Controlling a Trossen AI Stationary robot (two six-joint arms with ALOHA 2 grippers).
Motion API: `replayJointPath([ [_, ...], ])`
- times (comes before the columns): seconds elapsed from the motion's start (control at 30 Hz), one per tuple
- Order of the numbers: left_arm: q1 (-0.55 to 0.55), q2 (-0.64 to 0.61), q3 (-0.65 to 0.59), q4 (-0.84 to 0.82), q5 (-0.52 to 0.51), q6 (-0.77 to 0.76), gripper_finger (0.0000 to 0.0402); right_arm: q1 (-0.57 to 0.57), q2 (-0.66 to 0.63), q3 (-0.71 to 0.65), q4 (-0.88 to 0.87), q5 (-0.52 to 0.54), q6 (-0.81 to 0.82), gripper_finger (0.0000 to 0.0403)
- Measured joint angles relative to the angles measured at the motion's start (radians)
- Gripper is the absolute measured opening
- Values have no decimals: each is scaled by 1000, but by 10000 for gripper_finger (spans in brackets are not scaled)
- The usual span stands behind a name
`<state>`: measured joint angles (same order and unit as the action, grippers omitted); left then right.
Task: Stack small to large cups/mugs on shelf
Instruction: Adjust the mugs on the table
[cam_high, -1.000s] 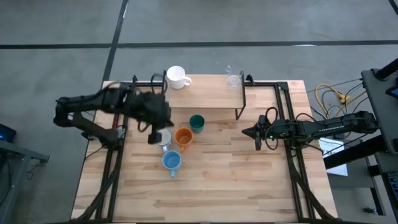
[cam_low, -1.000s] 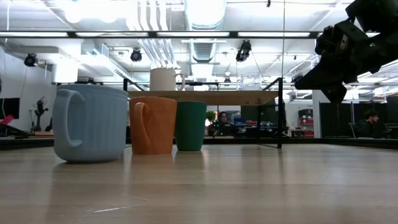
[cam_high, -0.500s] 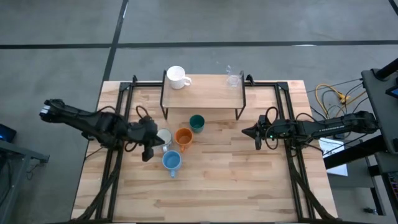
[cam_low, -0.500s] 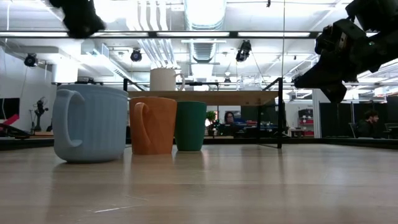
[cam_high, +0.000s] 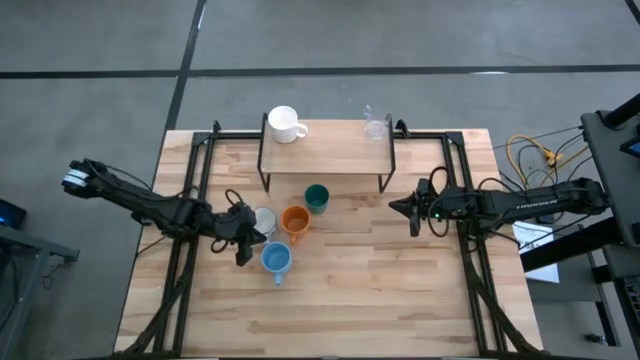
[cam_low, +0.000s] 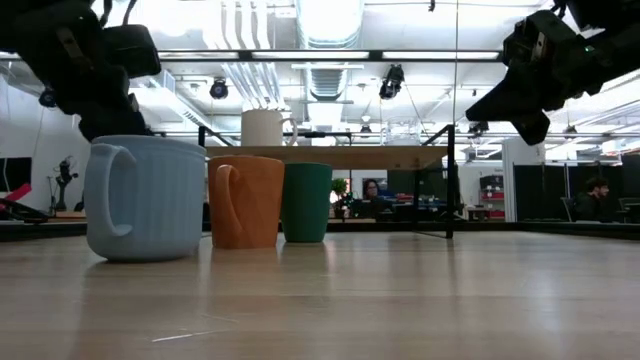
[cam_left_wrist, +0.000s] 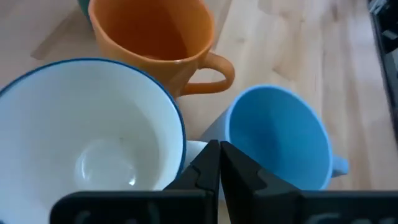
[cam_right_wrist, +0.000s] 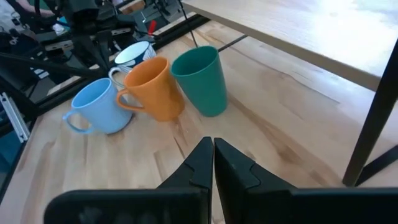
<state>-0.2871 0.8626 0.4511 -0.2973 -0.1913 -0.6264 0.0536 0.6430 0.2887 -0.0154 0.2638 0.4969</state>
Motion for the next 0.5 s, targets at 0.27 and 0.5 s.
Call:
replayJointPath([
  [0.27, 0, -105, -23, 49, -96, 19, 0, 0, 0, 28, -37, 0, 0, 8],
  [0.5, 0, -242, -11, -39, -133, 55, 0, 0, 0, 28, -41, 0, 5, 8],
])
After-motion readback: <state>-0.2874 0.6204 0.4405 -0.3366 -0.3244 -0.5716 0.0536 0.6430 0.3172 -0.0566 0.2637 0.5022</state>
